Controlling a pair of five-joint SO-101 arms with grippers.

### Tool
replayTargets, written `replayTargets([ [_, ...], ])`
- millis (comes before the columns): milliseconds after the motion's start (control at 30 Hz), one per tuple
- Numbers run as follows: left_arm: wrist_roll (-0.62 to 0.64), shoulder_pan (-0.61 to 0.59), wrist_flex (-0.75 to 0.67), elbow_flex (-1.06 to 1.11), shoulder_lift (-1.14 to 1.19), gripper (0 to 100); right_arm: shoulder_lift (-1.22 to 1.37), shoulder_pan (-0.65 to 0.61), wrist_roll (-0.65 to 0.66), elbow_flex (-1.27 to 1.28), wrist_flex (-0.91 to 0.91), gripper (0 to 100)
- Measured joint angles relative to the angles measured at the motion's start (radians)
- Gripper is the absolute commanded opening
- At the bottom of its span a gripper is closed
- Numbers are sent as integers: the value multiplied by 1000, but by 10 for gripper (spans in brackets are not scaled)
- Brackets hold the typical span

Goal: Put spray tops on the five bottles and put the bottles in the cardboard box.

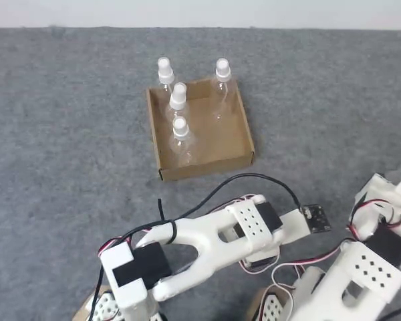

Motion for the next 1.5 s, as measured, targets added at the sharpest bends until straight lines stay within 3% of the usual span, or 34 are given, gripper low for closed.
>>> replayTargets([
  [633,2,-158,89,44,-133,24,0,0,0,0,0,91],
  [800,32,-209,91,44,-144,110,0,0,0,0,0,91],
  [1000,74,-210,87,55,-144,188,0,-9,0,0,0,91],
  [1500,106,-210,92,64,-144,189,0,-15,0,0,0,91],
])
